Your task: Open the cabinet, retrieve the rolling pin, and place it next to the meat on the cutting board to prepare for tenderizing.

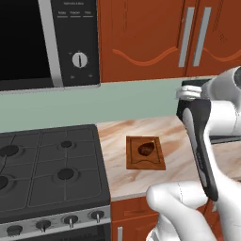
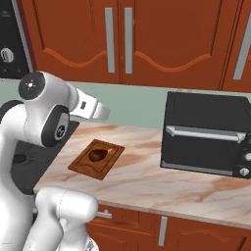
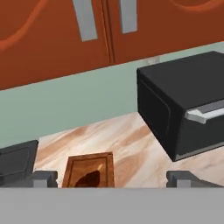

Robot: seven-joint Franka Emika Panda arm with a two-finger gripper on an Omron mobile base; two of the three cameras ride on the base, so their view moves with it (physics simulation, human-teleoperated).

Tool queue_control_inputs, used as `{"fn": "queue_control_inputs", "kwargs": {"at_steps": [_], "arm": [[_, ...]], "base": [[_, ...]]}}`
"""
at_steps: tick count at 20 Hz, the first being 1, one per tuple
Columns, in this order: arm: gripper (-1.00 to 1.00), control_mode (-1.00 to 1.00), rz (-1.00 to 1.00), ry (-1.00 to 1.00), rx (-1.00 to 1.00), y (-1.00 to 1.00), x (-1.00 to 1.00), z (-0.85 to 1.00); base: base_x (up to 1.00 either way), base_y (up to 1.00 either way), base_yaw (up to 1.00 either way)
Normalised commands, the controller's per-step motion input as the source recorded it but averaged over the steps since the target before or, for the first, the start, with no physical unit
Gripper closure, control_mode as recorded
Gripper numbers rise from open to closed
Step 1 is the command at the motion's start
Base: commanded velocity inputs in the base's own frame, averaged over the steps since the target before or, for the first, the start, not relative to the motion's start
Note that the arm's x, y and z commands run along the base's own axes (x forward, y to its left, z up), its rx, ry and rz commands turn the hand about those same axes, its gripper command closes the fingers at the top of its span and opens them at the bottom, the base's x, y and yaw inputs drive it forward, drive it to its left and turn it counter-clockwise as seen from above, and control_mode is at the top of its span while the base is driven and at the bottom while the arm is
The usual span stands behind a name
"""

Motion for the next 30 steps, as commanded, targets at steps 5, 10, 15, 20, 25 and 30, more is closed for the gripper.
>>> {"fn": "queue_control_inputs", "kwargs": {"at_steps": [5, 10, 15, 20, 25, 30], "arm": [[-1.00, -1.00, 0.03, -0.30, 0.00, -0.24, -0.47, 0.64], [-1.00, -1.00, 0.09, -0.29, 0.00, -0.14, -0.34, 0.69], [-1.00, -1.00, 0.09, -0.26, 0.00, -0.10, -0.25, 0.66], [-1.00, -1.00, 0.05, -0.21, 0.00, -0.06, -0.15, 0.56], [-1.00, -1.00, 0.00, -0.06, 0.00, -0.02, 0.04, 0.13], [-1.00, -1.00, 0.00, 0.01, 0.00, -0.03, 0.39, -0.11]], "base": [[0.00, 0.00, 0.00], [0.00, 0.00, 0.00], [0.00, 0.00, 0.00], [0.00, 0.00, 0.00], [0.00, 0.00, 0.00], [0.00, 0.00, 0.00]]}}
